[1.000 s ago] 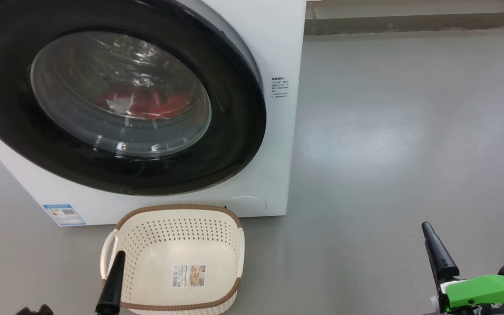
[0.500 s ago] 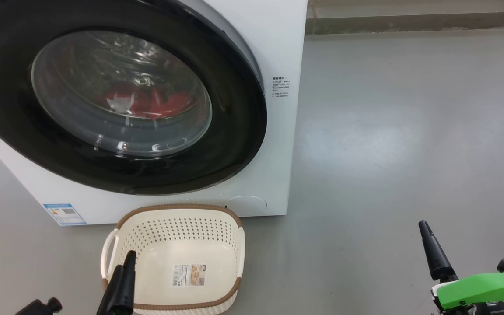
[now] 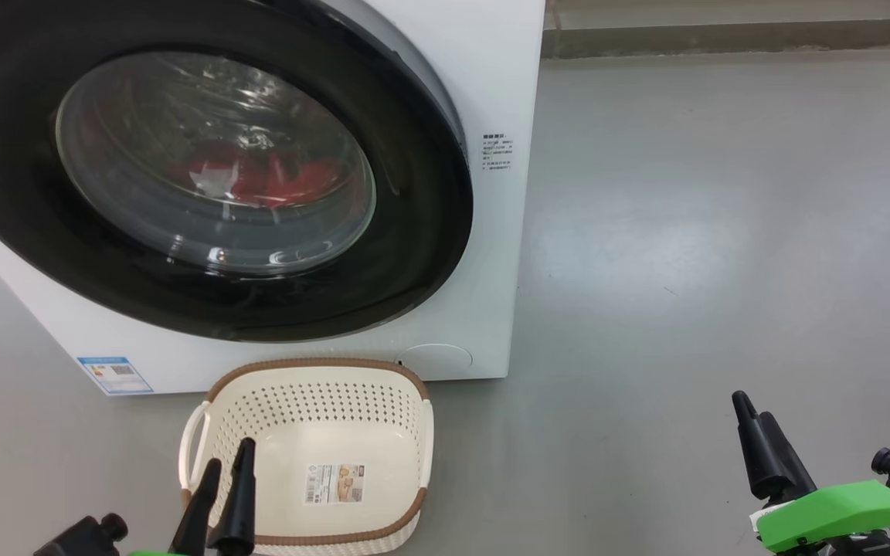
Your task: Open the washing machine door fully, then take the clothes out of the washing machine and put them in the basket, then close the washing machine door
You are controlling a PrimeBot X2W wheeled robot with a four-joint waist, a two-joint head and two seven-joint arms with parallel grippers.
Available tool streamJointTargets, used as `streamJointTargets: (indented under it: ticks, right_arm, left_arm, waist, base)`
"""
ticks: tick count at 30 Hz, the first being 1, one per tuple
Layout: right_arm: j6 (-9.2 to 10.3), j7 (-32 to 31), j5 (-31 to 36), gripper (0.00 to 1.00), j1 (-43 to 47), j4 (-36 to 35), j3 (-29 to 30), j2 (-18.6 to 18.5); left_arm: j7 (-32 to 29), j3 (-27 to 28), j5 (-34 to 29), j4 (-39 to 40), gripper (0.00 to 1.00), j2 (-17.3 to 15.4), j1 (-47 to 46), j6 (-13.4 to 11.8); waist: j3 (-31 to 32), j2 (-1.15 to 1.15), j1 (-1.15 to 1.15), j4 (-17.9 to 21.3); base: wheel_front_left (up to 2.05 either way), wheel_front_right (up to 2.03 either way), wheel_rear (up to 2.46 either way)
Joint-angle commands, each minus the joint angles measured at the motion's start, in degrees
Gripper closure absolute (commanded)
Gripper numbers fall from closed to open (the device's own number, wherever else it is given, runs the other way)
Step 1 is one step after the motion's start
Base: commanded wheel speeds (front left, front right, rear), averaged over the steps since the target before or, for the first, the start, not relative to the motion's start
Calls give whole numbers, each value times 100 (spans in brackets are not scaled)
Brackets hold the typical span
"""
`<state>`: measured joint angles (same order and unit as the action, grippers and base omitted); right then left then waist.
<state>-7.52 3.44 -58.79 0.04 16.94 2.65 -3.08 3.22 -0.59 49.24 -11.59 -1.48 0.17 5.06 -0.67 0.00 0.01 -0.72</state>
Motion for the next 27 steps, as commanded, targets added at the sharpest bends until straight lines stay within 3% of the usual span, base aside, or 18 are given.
streamJointTargets:
  ticks: [1, 27]
  right_arm:
    - [1, 80, 195, 0, -55, -170, -101, -75]
    - [2, 501, 1659, 0, -19, -292, -218, -82]
  left_arm:
    - [95, 49, -212, 193, 0, -98, -55, -32]
    - [519, -84, -1983, 416, 0, -117, -1, -148]
  waist:
    - [-3, 0, -1, -3]
    - [-35, 0, -1, 13]
  base:
    - [0, 0, 0]
    - [0, 0, 0]
